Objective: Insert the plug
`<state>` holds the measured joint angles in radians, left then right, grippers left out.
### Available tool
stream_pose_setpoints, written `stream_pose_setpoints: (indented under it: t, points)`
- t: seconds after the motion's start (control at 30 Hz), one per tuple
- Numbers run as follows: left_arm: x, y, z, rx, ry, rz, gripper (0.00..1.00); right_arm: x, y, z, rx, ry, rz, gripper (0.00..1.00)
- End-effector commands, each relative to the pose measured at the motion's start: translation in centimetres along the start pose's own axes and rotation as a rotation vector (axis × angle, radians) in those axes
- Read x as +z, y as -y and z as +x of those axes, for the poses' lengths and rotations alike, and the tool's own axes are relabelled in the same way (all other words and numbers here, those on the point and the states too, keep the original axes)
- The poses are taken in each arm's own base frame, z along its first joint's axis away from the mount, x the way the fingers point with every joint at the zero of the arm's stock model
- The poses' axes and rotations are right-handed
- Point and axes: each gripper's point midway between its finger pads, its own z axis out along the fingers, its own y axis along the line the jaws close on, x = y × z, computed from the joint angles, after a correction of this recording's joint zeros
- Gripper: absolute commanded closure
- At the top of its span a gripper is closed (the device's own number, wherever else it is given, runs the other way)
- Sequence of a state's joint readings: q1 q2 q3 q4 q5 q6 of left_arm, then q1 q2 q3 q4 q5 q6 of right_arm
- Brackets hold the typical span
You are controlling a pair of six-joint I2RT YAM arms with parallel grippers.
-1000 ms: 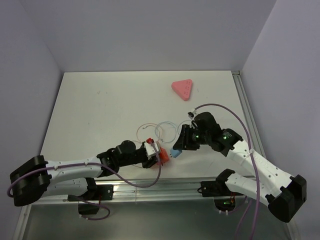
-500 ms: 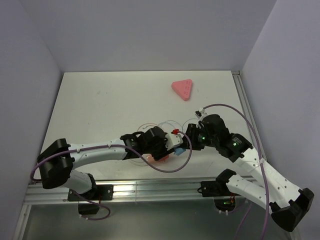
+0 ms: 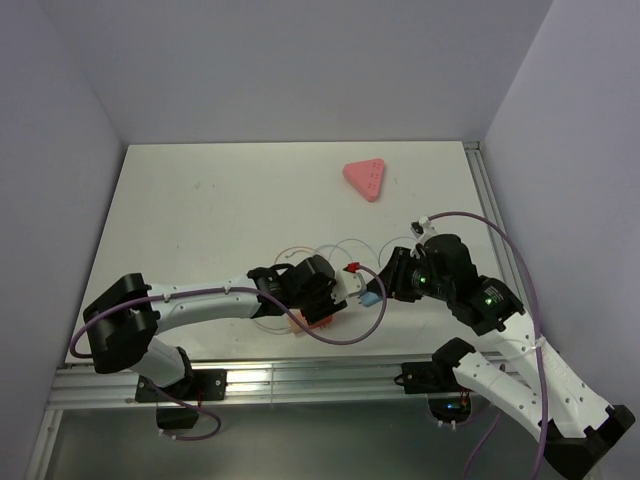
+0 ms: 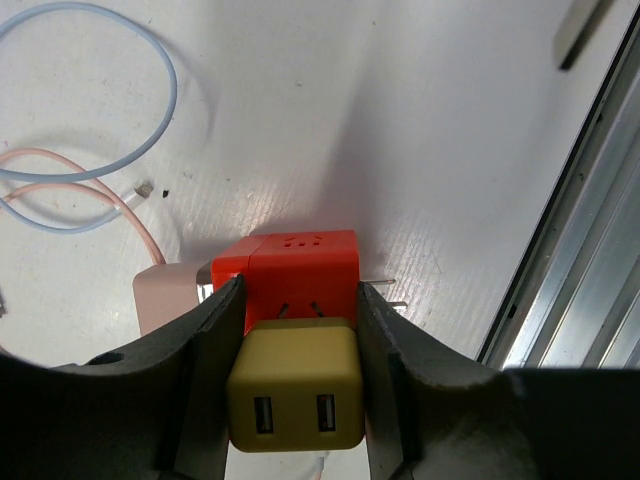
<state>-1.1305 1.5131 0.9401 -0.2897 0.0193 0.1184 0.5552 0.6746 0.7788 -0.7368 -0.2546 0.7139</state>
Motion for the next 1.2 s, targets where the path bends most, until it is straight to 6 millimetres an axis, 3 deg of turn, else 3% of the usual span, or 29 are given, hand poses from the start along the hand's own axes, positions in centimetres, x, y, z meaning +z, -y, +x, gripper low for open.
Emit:
stream_pose_setpoints:
  t: [0.0, 0.33, 0.37, 0.43, 1.17]
  points:
    - [0.1, 0.2, 1.7, 0.007, -0.045, -0.004, 0.55, -0.6, -0.5, -0.8, -0.005, 0.034, -0.015, 1.00]
    - [0.9, 0.2, 2.1, 0.013, -0.078, 0.001, 0.48, -0.4, -0.3, -0.5, 0.000, 0.030, -0.017, 1.00]
    - [0.8, 0.2, 2.0, 0.016, -0.071, 0.000, 0.42, -0.3, -0.2, -0.4, -0.003, 0.024, -0.014, 1.00]
    - [0.8, 0.2, 1.9, 0.011, -0.063, -0.003, 0.39, -0.3, -0.2, -0.4, -0.002, 0.026, -0.015, 1.00]
    - [2.4, 0.6, 5.1, -0.001, -0.144, 0.008, 0.36, -0.3, -0.1, -0.2, 0.004, 0.026, -0.017, 1.00]
